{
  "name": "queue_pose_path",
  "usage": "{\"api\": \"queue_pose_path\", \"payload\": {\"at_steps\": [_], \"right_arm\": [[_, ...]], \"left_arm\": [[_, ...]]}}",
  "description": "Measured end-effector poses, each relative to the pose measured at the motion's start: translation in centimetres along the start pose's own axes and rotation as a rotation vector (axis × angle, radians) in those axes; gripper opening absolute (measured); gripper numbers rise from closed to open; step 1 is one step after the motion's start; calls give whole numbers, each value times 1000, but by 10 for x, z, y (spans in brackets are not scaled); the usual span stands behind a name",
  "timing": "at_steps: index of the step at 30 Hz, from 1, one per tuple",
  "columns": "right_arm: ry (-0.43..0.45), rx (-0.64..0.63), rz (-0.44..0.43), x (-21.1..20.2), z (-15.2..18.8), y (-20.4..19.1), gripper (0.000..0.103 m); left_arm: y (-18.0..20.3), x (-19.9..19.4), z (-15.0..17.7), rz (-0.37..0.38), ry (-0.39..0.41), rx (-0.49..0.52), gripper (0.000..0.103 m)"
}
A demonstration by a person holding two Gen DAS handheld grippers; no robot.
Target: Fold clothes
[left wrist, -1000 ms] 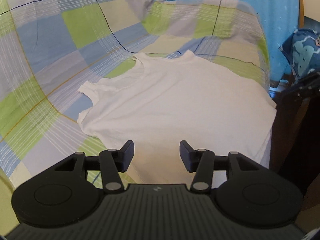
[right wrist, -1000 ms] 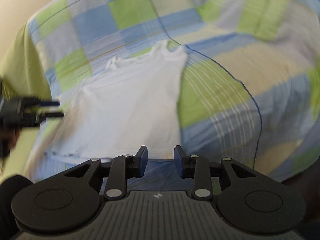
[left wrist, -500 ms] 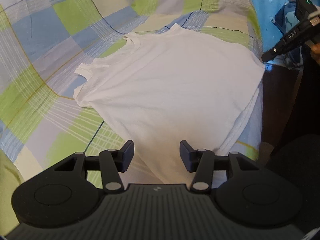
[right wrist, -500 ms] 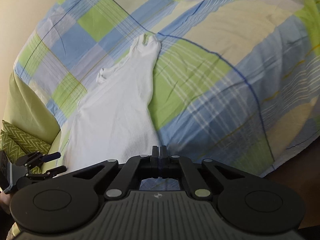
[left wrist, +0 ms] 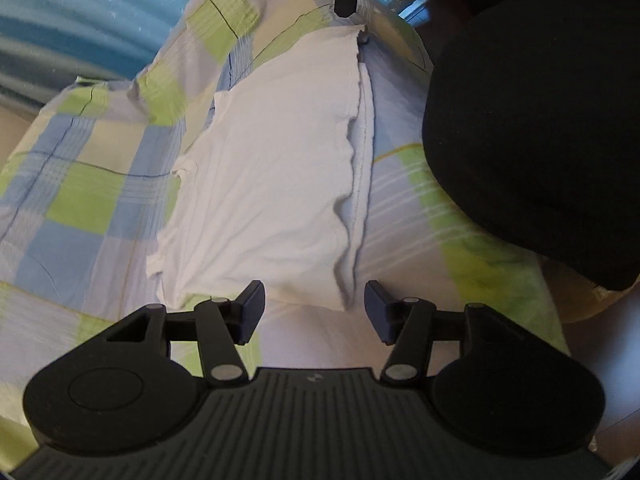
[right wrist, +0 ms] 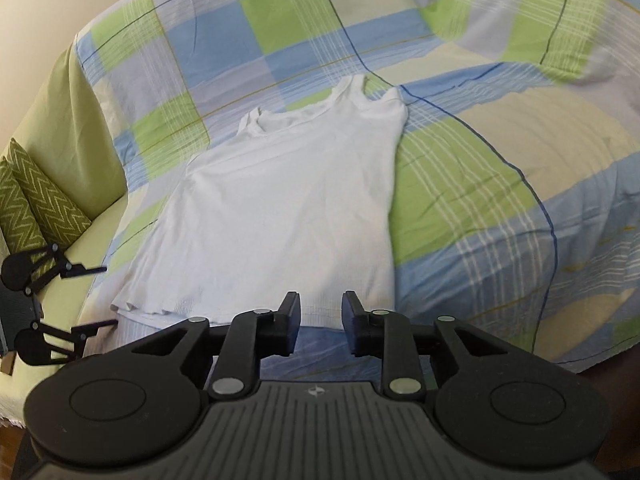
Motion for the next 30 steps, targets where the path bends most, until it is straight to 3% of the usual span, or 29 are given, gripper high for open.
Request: {"api": "queue_pose_path", "payload": {"at_steps": [2, 4, 6, 8, 10, 12, 15, 17, 20, 24, 27, 30], "right_arm": [[4, -25, 8, -1, -1, -7, 32], [16, -79, 25, -4, -2, -14, 35], [21, -167, 48, -7, -2, -24, 38], [18, -252, 66, -9, 1, -33, 41], [11, -332, 70, -10, 6, -43, 44], [-1, -443, 70, -7, 14, -57, 55], [-15, -628, 63, 3, 27, -81, 62], [-14, -752, 58, 12, 37, -98, 66], [12, -891, 50, 30, 50, -127, 70], [72, -955, 51, 56, 56, -162, 70], [107, -975, 149, 72, 56, -165, 66], [114, -981, 278, 71, 53, -143, 59]], "left_arm": [[1, 8, -5, -14, 13, 48, 51], [5, 12, -7, -32, 17, 106, 43], [11, 16, -8, -51, 0, 152, 22], [15, 18, -5, -51, -21, 145, 11], [9, 16, -5, -33, -25, 45, 8], [-6, 11, -8, 1, -16, -119, 7], [-34, 3, -9, 34, 16, -351, 6], [-51, -1, -10, 50, 38, -455, 6], [-74, -4, -13, 79, 69, -561, 6], [-94, -11, -12, 105, 111, -674, 6], [-107, -19, -6, 107, 134, -759, 6], [-116, -28, 3, 95, 142, -810, 5]]}}
Point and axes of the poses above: each gripper's, at about its wrist camera, not at the fingertips, and x roughly the way its jaws point, y to its right, z to its underside, the point moved 2 cm from there along x, roughly the way its jaws point, and after that the axes turned 2 degrees about -z, right-handed, at the moved point
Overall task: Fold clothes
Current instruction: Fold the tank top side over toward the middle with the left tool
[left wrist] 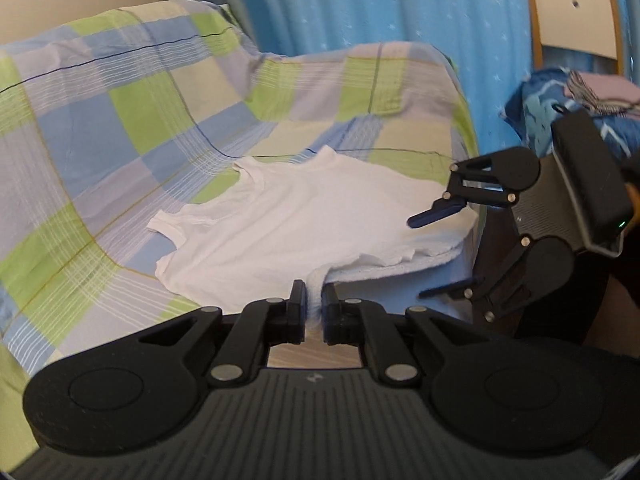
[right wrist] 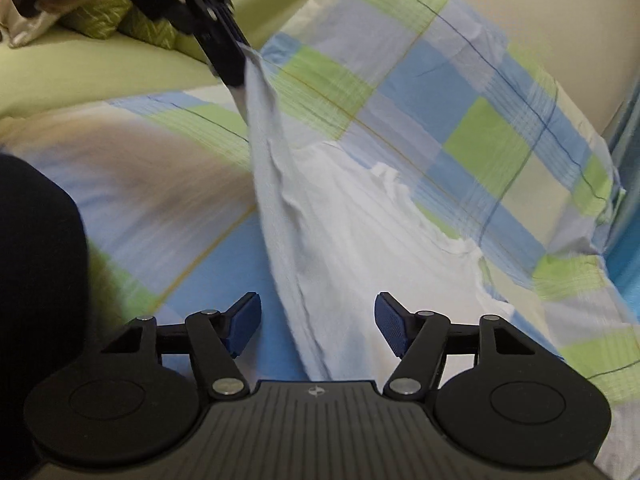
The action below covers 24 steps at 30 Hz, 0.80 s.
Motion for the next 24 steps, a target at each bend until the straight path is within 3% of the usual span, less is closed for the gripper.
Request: {"api": "queue_pose_path", "payload": {"at_steps": [6, 10, 12, 13, 15, 18, 24], "right_arm": [[-110, -32, 151, -27, 51, 49, 58], [-131, -78, 159, -28, 65, 63, 51], [-119, -116, 143, -28, 65, 60, 32], [-116, -140, 132, -26, 64, 58, 28], [-109, -177, 106, -24, 62, 53, 2], [-111, -187, 69, -28, 60, 52, 0], [-107, -90, 63, -58, 58, 68, 0]], "left_arm": [[-7, -3, 10, -16, -17, 0, 5], [2, 2, 13, -23, -29, 19, 5], [7, 4, 13, -29, -37, 40, 5], [9, 5, 12, -34, -42, 51, 5], [11, 6, 12, -43, -51, 67, 5], [11, 4, 13, -69, -65, 80, 5], [19, -16, 17, -85, -82, 79, 4]]}}
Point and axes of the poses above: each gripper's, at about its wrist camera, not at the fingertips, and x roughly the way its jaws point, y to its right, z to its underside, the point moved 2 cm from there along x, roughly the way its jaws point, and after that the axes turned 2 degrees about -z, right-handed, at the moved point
